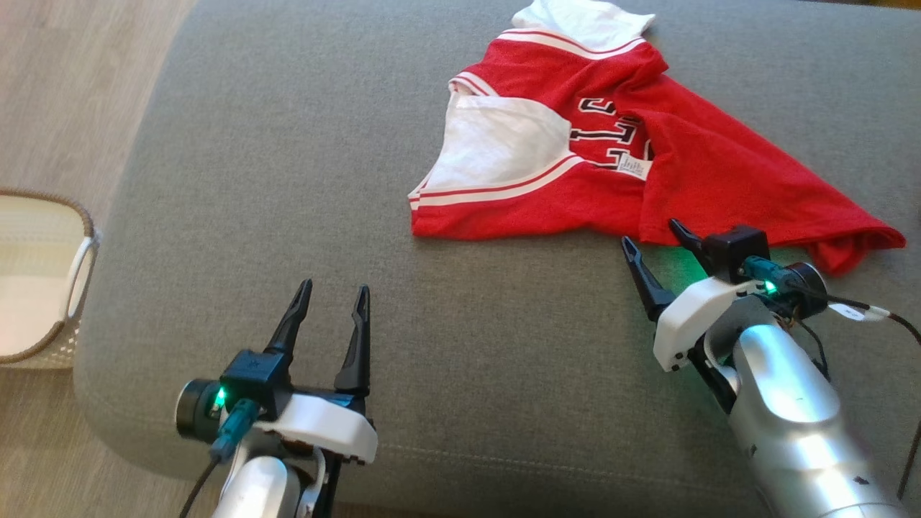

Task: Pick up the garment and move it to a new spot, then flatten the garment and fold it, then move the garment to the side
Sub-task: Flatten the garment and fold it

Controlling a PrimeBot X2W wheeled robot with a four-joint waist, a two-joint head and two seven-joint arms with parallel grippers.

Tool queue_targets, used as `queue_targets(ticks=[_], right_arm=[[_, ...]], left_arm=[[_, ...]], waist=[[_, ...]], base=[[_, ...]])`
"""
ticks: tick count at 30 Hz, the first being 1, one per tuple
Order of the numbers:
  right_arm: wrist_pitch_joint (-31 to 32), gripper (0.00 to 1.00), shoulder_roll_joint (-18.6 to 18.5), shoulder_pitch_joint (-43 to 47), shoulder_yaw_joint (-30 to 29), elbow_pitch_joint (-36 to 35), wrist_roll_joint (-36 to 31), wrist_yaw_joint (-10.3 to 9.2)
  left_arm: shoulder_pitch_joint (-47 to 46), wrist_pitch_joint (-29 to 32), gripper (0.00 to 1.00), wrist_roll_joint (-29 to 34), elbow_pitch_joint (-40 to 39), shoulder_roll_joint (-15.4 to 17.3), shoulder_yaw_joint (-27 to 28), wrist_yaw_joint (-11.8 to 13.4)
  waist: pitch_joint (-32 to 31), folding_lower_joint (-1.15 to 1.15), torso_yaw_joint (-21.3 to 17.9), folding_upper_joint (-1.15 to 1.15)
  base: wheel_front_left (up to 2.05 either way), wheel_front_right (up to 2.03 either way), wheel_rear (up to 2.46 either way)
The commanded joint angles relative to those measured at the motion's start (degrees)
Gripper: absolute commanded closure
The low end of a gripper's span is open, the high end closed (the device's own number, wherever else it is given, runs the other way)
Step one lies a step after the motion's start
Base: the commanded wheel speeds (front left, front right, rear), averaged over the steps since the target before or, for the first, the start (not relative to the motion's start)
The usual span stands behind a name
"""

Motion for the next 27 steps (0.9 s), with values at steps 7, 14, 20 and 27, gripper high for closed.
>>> queue_targets(ticks=[7,14,20,27], right_arm=[[-0.53,1.00,0.00,-2.28,-0.80,-0.85,-0.56,-0.02],[-0.54,1.00,0.11,-0.91,-2.48,-5.70,-0.67,-0.02],[0.20,1.00,-4.77,-6.00,-3.16,-7.32,-0.29,-0.02],[5.57,1.00,-15.37,-20.04,-6.51,-1.38,0.57,-0.02]], left_arm=[[-2.53,-0.70,0.00,0.14,-1.15,0.13,1.35,0.75],[-1.85,-0.70,0.00,0.38,-0.75,0.13,1.50,0.93],[-1.81,-0.70,0.00,0.58,-1.05,0.13,1.27,0.56],[-3.47,-0.70,0.00,0.29,-1.22,0.13,-0.58,0.04]], waist=[[0.26,-0.01,0.31,0.00],[-1.92,-0.01,-1.07,0.00],[-1.77,-0.01,-1.52,0.00],[2.14,-0.01,1.35,0.00]], base=[[0.00,0.00,0.00],[0.00,0.00,0.00],[0.00,0.00,0.00],[0.00,0.00,0.00]])
